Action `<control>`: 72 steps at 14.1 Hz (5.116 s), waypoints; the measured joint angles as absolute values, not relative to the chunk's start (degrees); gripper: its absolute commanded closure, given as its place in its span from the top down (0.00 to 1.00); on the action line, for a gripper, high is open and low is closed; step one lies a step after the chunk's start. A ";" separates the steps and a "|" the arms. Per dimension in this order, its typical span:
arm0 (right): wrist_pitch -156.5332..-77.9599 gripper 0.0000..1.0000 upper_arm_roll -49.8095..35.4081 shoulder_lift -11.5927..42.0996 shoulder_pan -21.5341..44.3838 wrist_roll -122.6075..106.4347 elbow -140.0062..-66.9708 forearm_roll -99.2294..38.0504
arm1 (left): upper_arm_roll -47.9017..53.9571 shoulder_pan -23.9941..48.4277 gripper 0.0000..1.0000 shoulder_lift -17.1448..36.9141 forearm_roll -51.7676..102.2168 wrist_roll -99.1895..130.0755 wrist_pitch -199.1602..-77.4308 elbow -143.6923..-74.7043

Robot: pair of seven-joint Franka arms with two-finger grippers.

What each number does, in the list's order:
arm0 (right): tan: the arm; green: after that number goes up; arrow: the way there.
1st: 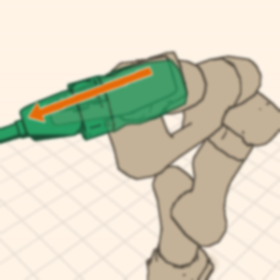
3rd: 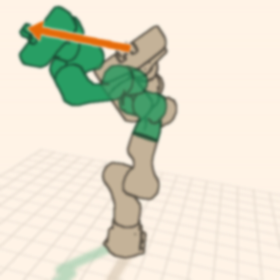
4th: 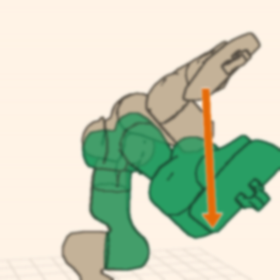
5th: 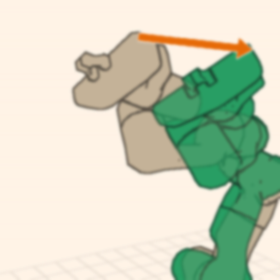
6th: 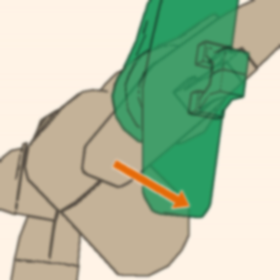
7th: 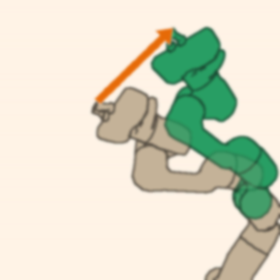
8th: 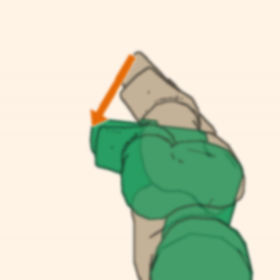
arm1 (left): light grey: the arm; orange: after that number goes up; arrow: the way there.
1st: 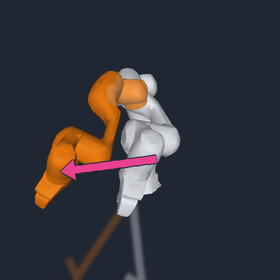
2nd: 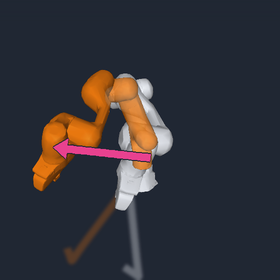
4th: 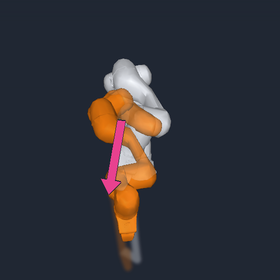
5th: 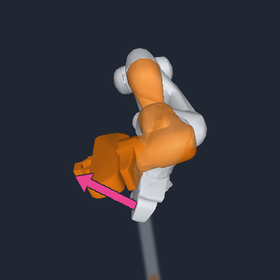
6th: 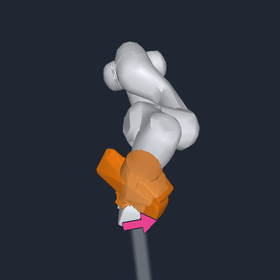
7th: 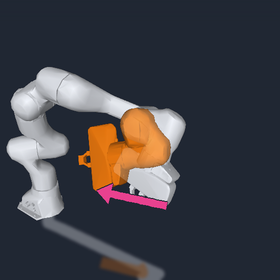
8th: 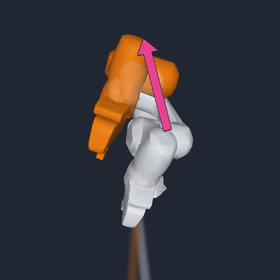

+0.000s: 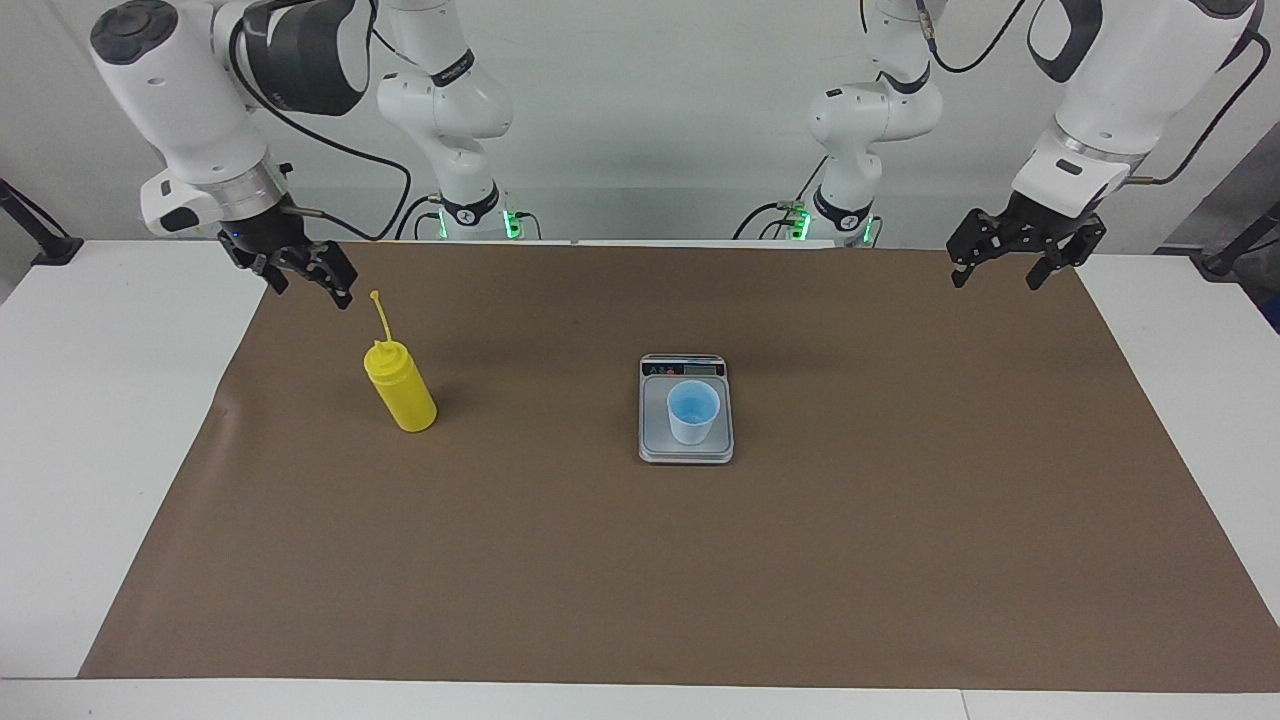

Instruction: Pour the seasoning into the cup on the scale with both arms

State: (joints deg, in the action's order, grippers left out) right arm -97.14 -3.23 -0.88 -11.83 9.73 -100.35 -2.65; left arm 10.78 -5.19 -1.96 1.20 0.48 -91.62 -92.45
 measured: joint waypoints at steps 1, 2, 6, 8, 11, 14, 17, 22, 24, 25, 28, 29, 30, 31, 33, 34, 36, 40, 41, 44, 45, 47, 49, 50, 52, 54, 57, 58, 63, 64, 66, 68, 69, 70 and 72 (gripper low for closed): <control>-97.03 1.00 -3.19 1.13 -13.32 9.73 -99.50 -4.18 | 10.78 -5.19 1.00 -1.96 1.20 0.49 -91.62 -92.45; -96.42 1.00 -3.16 4.20 -14.69 9.73 -97.51 -5.11 | 10.78 -5.19 1.00 -1.96 1.20 0.49 -91.62 -92.45; -92.26 1.00 -3.15 17.56 -16.15 16.47 -87.81 -10.15 | 10.78 -5.19 1.00 -1.96 1.20 0.48 -91.61 -92.45; -92.13 1.00 -3.31 21.37 -16.07 22.37 -86.68 -14.06 | 10.78 -5.19 1.00 -1.96 1.20 0.48 -91.61 -92.45; -91.05 1.00 -3.17 26.41 -16.41 26.97 -86.71 -19.33 | 10.78 -5.19 1.00 -1.96 1.20 0.48 -91.60 -92.45; -90.19 1.00 -3.15 29.92 -16.94 30.72 -88.27 -22.76 | 10.78 -5.19 1.00 -1.96 1.20 0.48 -91.59 -92.45; -90.04 1.00 -3.23 30.24 -16.89 33.77 -91.24 -26.42 | 10.78 -5.19 1.00 -1.96 1.20 0.48 -91.59 -92.45; -88.29 0.00 -3.15 29.51 -17.01 34.59 -94.19 -27.64 | 10.78 -5.19 1.00 -1.96 1.20 0.49 -91.59 -92.45; -88.19 0.00 -3.16 29.14 -17.11 36.61 -94.24 -27.73 | 10.78 -5.19 1.00 -1.96 1.20 0.48 -91.59 -92.45; -88.37 0.00 -3.27 28.86 -17.00 39.26 -94.22 -27.74 | 10.78 -5.19 1.00 -1.96 1.20 0.49 -91.59 -92.45; -91.84 0.00 -4.13 27.32 -14.88 49.12 -93.58 -27.75 | 10.78 -5.20 1.00 -1.96 1.20 0.49 -91.59 -92.45; -93.36 0.00 -4.20 26.74 -12.69 52.45 -92.91 -27.26 | 10.78 -5.19 1.00 -1.96 1.20 0.48 -91.59 -92.45; -94.67 0.00 -4.26 26.29 -9.68 55.59 -91.88 -25.01 | 10.78 -5.19 1.00 -1.96 1.20 0.49 -91.59 -92.45; -95.76 0.00 -4.39 26.00 -6.32 58.73 -90.69 -21.05 | 10.78 -5.19 1.00 -1.96 1.20 0.48 -91.59 -92.45; -97.03 0.00 -4.60 25.91 1.01 65.06 -88.58 -12.80 | 10.78 -5.19 1.00 -1.96 1.20 0.49 -91.59 -92.45; -97.47 0.00 -4.63 25.91 4.41 67.44 -88.22 -9.13 | 10.78 -5.19 1.00 -1.96 1.20 0.48 -91.59 -92.45; -98.07 0.00 -4.64 25.94 9.44 71.17 -88.07 -1.90 | 10.78 -5.19 1.00 -1.96 1.20 0.49 -91.59 -92.45; -98.05 0.00 -4.61 26.58 15.37 80.52 -86.07 6.73 | 10.78 -5.19 1.00 -1.96 1.20 0.49 -91.58 -92.45; -97.92 0.00 -4.61 27.08 16.76 83.08 -85.20 8.73 | 10.78 -5.19 1.00 -1.96 1.20 0.48 -91.58 -92.45; -97.02 0.00 -4.58 29.05 20.83 89.19 -81.92 14.60 | 10.78 -5.19 1.00 -1.96 1.20 0.49 -91.58 -92.45; -96.67 0.00 -4.58 29.77 21.86 90.70 -80.27 16.90 | 10.78 -5.20 1.00 -1.96 1.20 0.48 -91.58 -92.45; -96.25 0.00 -4.56 31.40 23.29 93.10 -76.22 21.16 | 10.78 -5.20 1.00 -1.96 1.20 0.49 -91.58 -92.45; -96.22 0.00 -4.57 33.20 24.95 93.74 -72.95 26.21 | 10.78 -5.19 1.00 -1.96 1.20 0.49 -91.58 -92.45; -96.22 0.00 -4.59 34.07 26.14 93.95 -72.05 29.34 | 10.78 -5.20 1.00 -1.96 1.20 0.49 -91.58 -92.45; -96.26 0.00 -4.56 35.58 28.46 95.03 -70.78 33.24 | 10.78 -5.19 1.00 -1.96 1.20 0.49 -91.58 -92.45; -96.87 0.00 -4.56 36.32 29.75 95.20 -69.62 36.11 | 10.78 -5.20 1.00 -1.96 1.20 0.49 -91.58 -92.45; -97.36 0.00 -4.62 36.47 31.57 97.59 -68.91 39.78 | 10.78 -5.19 1.00 -1.96 1.20 0.49 -91.58 -92.45; -97.78 0.00 -4.64 36.53 32.35 98.73 -68.92 41.65 | 10.78 -5.19 1.00 -1.96 1.20 0.49 -91.58 -92.45; -102.05 0.00 -4.57 37.21 33.36 100.06 -68.98 46.98 | 10.78 -5.19 1.00 -1.96 1.20 0.49 -91.58 -92.45; -103.08 0.00 -4.54 37.34 33.35 100.06 -69.02 47.19 | 10.78 -5.19 1.00 -1.96 1.20 0.49 -91.58 -92.45; -104.63 0.00 -4.61 37.59 33.48 100.06 -69.70 48.65 | 10.78 -5.20 1.00 -1.96 1.20 0.48 -91.58 -92.45; -105.81 0.00 -4.65 37.71 33.54 100.06 -71.57 51.87 | 10.78 -5.19 1.00 -1.96 1.20 0.48 -91.58 -92.45; -106.55 0.00 -4.65 37.73 33.55 100.07 -72.57 52.84 | 10.78 -5.19 1.00 -1.96 1.20 0.49 -91.58 -92.45; -107.02 0.00 -4.65 37.73 33.59 100.26 -73.44 53.51 | 10.78 -5.20 1.00 -1.96 1.20 0.48 -91.58 -92.45; -107.35 0.00 -4.68 37.71 33.98 102.09 -74.68 55.16 | 10.78 -5.20 1.00 -1.96 1.20 0.49 -91.58 -92.45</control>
